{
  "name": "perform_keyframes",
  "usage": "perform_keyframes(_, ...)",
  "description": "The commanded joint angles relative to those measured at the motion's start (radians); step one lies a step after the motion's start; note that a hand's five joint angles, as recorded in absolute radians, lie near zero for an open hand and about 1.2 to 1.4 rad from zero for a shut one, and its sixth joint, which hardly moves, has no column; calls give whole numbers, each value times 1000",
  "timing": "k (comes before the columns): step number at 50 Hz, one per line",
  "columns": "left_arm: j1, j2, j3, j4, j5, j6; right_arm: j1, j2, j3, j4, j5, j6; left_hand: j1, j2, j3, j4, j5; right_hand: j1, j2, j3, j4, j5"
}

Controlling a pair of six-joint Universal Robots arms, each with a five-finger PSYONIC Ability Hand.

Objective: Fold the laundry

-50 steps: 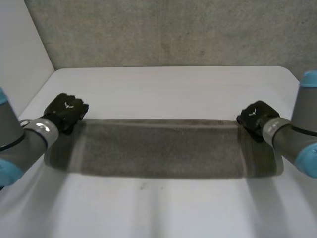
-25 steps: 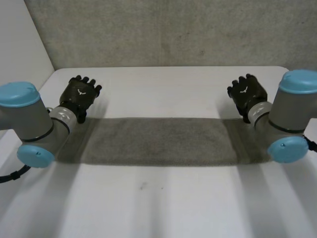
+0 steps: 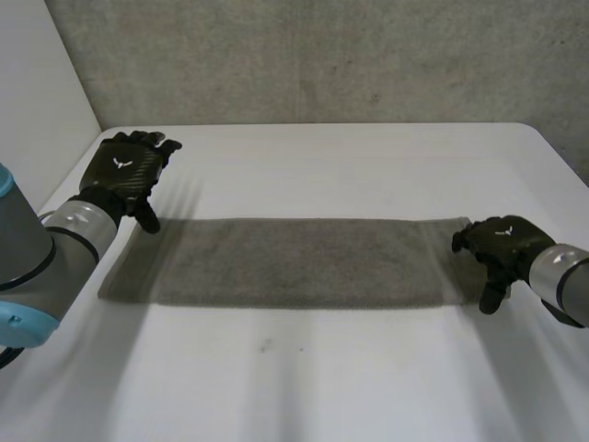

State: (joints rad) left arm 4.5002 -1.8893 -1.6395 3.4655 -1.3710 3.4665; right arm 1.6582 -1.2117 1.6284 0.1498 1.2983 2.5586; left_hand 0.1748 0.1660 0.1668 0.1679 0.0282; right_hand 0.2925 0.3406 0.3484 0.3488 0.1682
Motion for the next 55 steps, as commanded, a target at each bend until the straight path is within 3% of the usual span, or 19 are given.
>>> perform_keyframes(1, 10, 7, -28, 52, 0, -49, -51, 26, 109, -197, -39, -17, 0, 9, 8, 7, -28, 224, 176, 168, 168, 174)
perform_keyframes(13, -7, -2, -83, 118, 3, -40, -54, 96, 122, -291, -34, -26, 0, 9, 8, 7, -28, 432, 384, 377, 376, 382)
perform_keyframes(14, -7, -4, -85, 118, 3, -40, -55, 104, 119, -291, -34, -29, 0, 9, 8, 7, -28, 499, 451, 443, 443, 449)
perform_keyframes(15, -7, -4, -85, 118, 3, -40, -55, 109, 117, -294, -34, -35, 0, 9, 8, 7, -28, 785, 737, 729, 729, 735)
perform_keyframes(16, -7, -5, -85, 118, 4, -40, -55, 109, 117, -294, -34, -35, 0, 9, 8, 7, -28, 788, 740, 732, 731, 737)
perform_keyframes(17, -6, -7, -85, 118, 3, -40, -57, 109, 113, -300, -30, -41, 0, 9, 8, 7, -28, 1101, 1053, 1045, 1044, 1050)
perform_keyframes(21, -6, -5, -85, 118, 3, -40, -91, 95, 116, -325, 9, -60, 0, 9, 8, 7, -28, 1104, 1056, 1048, 1048, 1054)
perform_keyframes(23, -4, -1, -86, 116, 0, -41, -115, 89, 105, -349, 106, -119, 0, 9, 8, 7, -28, 1104, 1056, 1048, 1048, 1054)
perform_keyframes(26, -4, 1, -86, 116, 0, -44, -130, 87, 93, -351, 164, -181, 0, 9, 8, 7, -28, 1104, 1056, 1048, 1048, 1054)
perform_keyframes(28, -3, 7, -92, 116, 0, -50, -197, 75, 67, -351, 258, -320, 0, 9, 8, 7, -28, 1104, 1056, 1048, 1048, 1054)
perform_keyframes(34, -6, 9, -97, 116, 1, -49, -221, 46, 39, -362, 269, -400, 0, 9, 8, 7, -28, 1104, 1056, 1048, 1048, 1054)
perform_keyframes(37, -6, 15, -98, 116, 0, -49, -83, -37, -5, -388, 179, -284, 0, 9, 8, 7, -28, 1104, 1056, 1048, 1048, 1054)
perform_keyframes(40, -4, 22, -106, 116, 0, -49, -38, -75, -10, -400, 153, -238, 0, 9, 8, 7, -28, 1104, 1056, 1048, 1048, 1054)
perform_keyframes(44, -4, 38, -118, 118, -2, -49, 131, -108, -33, -435, 87, -181, 0, 9, 8, 7, -28, 1104, 1056, 1048, 1048, 1054)
perform_keyframes(48, -6, 44, -122, 116, -3, -50, 351, -42, -70, -446, 7, -193, 0, 9, 8, 7, -28, 1104, 1056, 1048, 1048, 1054)
perform_keyframes(55, -7, 59, -134, 116, -2, -50, 561, 121, -152, -440, -28, -212, 0, 9, 8, 7, -28, 1104, 1056, 1048, 1048, 1054)
